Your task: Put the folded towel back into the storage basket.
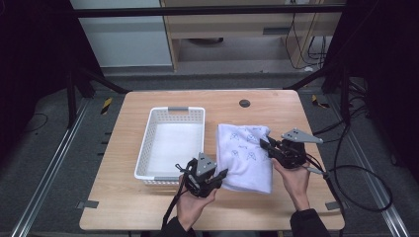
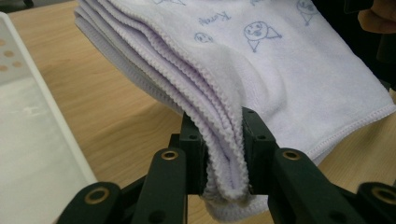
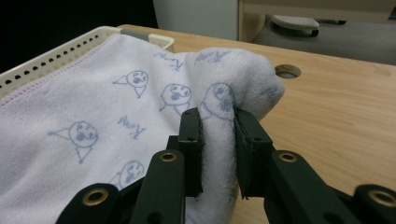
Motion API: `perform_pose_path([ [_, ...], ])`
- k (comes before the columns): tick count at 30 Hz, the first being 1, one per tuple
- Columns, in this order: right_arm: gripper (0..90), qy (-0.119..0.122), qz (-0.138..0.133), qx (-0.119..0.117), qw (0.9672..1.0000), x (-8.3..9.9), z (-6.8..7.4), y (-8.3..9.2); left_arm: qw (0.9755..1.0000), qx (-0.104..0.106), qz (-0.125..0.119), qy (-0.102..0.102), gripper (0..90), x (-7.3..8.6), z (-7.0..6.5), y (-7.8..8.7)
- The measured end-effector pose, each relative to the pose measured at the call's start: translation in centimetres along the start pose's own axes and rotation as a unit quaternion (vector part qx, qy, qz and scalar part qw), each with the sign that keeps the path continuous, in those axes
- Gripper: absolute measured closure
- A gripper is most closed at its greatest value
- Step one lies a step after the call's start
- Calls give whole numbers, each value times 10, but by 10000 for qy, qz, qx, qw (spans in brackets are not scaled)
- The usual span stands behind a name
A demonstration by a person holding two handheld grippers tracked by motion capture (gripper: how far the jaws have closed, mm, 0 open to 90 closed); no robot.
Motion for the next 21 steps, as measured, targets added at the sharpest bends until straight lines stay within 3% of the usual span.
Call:
perform_pose_path([
  [21,745,274,-214,-97,9993,-43,38,-10,9994,-264,-232,-69,727,-20,38,35],
])
Point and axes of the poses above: each handheld gripper's, and its own axes: y roughly backward along the jaws, x roughly out of its underside, z roughly to its left, the point moved 10 cm from there along -y, roughly forward along the jaws, and after that the axes turned 12 degrees about -y, right-handed, at the moved point
